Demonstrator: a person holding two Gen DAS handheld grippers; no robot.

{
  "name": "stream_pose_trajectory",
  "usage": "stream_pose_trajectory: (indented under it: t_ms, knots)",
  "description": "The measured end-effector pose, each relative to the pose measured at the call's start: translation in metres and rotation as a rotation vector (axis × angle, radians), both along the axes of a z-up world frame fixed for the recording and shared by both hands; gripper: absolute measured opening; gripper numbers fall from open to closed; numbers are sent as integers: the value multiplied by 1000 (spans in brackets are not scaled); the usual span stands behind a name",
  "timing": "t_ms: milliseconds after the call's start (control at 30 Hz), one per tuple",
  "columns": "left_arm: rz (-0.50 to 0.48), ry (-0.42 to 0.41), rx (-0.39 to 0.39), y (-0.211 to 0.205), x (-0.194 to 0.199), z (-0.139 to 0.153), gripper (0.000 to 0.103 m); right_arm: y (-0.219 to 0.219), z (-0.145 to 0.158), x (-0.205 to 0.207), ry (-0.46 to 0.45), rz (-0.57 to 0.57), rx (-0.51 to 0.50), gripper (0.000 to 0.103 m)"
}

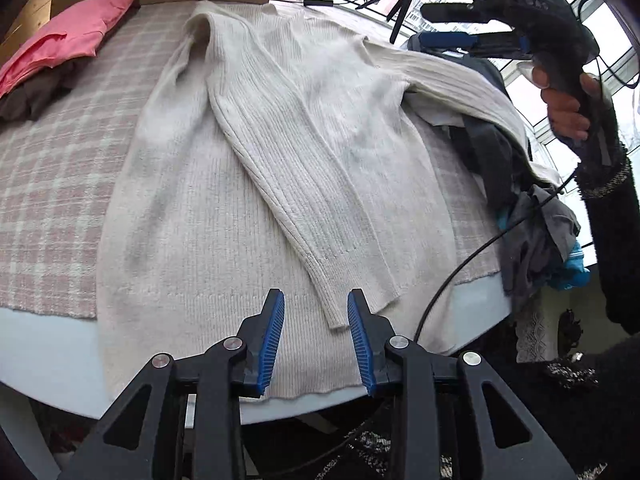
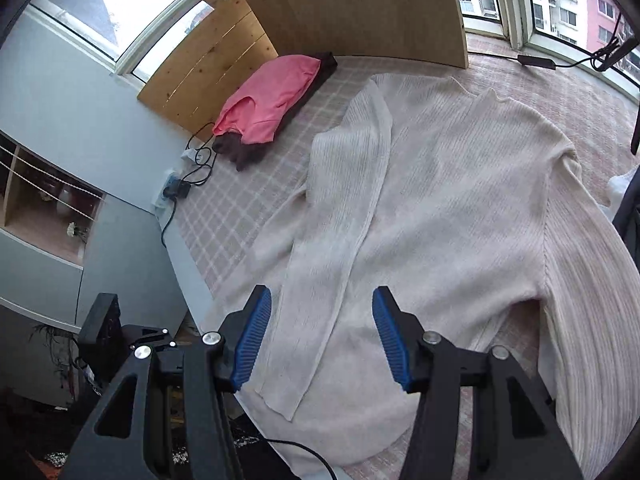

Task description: Fold clothes

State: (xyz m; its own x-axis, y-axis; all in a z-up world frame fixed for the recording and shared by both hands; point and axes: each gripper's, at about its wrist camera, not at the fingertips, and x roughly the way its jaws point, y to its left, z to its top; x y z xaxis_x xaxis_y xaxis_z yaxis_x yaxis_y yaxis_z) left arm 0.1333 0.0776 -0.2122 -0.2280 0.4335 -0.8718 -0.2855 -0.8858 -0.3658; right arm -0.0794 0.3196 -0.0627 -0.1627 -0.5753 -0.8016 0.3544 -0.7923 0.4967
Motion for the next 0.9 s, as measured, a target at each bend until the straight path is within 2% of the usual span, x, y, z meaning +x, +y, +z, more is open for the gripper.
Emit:
stream_pose_trajectory:
  t_ms: [133, 167, 233, 400, 533, 633, 733, 833, 900]
  knots:
    - [-9, -21, -25, 23, -10, -24, 30, 0, -2, -7, 16, -26, 35, 52]
    - [-12, -26, -31, 28, -12, -30, 25, -1, -2, -10, 20, -27, 42, 52]
    - [-6, -15, -9, 27, -12, -27, 5, -4, -3, -15, 27, -30, 56, 52]
    - [47, 57, 0, -4, 9, 7, 4, -22, -4, -39, 61, -17, 94, 52]
    - [115, 70, 4, -41, 28, 24, 4, -76, -3, -80, 126, 55, 109, 52]
    - [148, 56, -6, -50, 22, 14, 5, -143, -12, -111, 181, 178, 214, 52]
    - [118, 49, 30, -37, 15, 6, 5, -197, -35, -137, 132, 283, 328, 52]
    - [70, 55, 58, -22, 11, 2, 5, -224, -57, -144, 146, 364, 509, 52]
    - [39, 57, 74, -14, 11, 2, 5, -227, -68, -147, 122, 410, 559, 50]
